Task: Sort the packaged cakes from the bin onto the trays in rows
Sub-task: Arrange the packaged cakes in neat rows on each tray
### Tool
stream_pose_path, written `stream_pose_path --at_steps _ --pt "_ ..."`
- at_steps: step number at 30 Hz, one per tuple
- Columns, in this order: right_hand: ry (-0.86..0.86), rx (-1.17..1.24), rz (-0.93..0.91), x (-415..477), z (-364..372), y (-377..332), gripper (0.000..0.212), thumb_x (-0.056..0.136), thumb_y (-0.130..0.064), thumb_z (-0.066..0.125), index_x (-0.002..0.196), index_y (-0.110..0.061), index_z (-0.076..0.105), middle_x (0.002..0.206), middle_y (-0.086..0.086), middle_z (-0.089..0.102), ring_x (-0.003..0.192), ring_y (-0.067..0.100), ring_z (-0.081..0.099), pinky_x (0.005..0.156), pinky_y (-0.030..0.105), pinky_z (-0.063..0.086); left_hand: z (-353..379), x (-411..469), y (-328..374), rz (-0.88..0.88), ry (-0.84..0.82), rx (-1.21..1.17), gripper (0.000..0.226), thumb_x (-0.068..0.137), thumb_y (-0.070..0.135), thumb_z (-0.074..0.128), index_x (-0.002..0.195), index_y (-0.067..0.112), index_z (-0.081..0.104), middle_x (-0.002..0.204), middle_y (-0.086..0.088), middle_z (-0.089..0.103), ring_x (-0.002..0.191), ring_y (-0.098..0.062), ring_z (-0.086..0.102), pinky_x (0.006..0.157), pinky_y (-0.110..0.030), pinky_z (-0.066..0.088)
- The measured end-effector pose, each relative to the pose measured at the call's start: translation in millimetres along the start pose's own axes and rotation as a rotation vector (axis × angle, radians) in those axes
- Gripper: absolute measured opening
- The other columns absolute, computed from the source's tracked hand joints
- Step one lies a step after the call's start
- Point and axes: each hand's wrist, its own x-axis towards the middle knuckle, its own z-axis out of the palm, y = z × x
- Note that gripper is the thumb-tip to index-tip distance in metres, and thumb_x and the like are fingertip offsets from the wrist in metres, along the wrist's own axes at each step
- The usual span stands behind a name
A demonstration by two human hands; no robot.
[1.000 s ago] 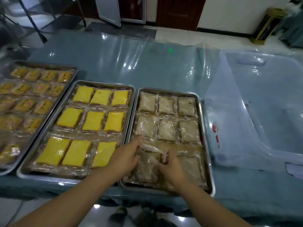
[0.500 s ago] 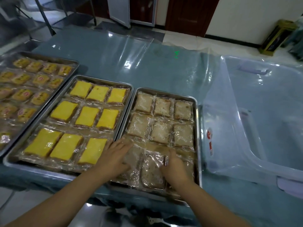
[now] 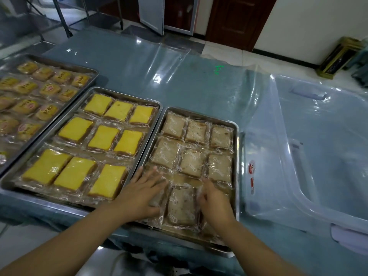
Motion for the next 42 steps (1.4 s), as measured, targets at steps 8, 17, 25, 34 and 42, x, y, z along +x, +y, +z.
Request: stream_pose_path --at_steps 8,17,25,34,42 --pt "0.085 -0.292 -0.249 -26.4 -1.0 33.5 0.07 0.092 -0.043 0.041 0.148 -0.006 0.019 0.154 0.016 0.02 0.141 0.029 0.019 0.116 0.042 0.019 12.9 25.8 70.5 0.174 -0.068 -0.151 0.082 0.087 0.067 0.021 0.139 0.029 -0.03 0.143 0.008 -0.041 0.125 -0.005 -0.046 0.097 -0.026 -0.034" --pt "-0.073 -0.661 -0.199 -35.5 3.6 36.9 0.085 0.083 -0.067 0.021 0.129 -0.005 0.054 0.134 0.018 0.052 0.124 0.032 0.049 0.107 0.039 0.008 14.1 36.7 66.6 0.259 -0.112 0.037 0.087 0.086 0.07 0.021 0.139 0.024 -0.031 0.146 0.0 -0.038 0.127 -0.009 -0.045 0.1 -0.036 -0.033" --pt "-0.055 -0.717 -0.222 -24.8 6.6 37.4 0.09 0.086 -0.066 0.035 0.146 -0.007 0.003 0.154 0.02 0.003 0.142 0.038 0.002 0.106 0.04 -0.02 14.6 38.1 66.4 0.241 -0.093 0.037 0.086 0.087 0.069 0.023 0.139 0.025 -0.028 0.15 -0.002 -0.032 0.13 -0.013 -0.04 0.102 -0.038 -0.031" --pt "0.069 -0.544 -0.264 -8.7 -2.4 42.2 0.061 0.091 -0.055 0.031 0.142 -0.023 0.032 0.146 0.005 0.034 0.136 0.024 0.027 0.112 0.039 0.023 10.0 49.0 61.3 0.124 -0.017 -0.197 0.081 0.081 0.069 0.037 0.14 0.049 -0.014 0.15 0.016 -0.021 0.134 -0.006 -0.024 0.103 -0.037 -0.016" --pt "-0.065 -0.599 -0.07 27.9 -10.6 45.5 0.068 0.095 -0.058 0.014 0.149 -0.023 -0.007 0.156 0.012 -0.017 0.141 0.029 -0.023 0.113 0.044 -0.015 3.3 91.3 52.9 -0.065 0.009 -0.017 0.071 0.085 0.069 0.026 0.144 0.041 -0.003 0.153 -0.001 -0.019 0.131 -0.022 -0.035 0.1 -0.045 -0.03"
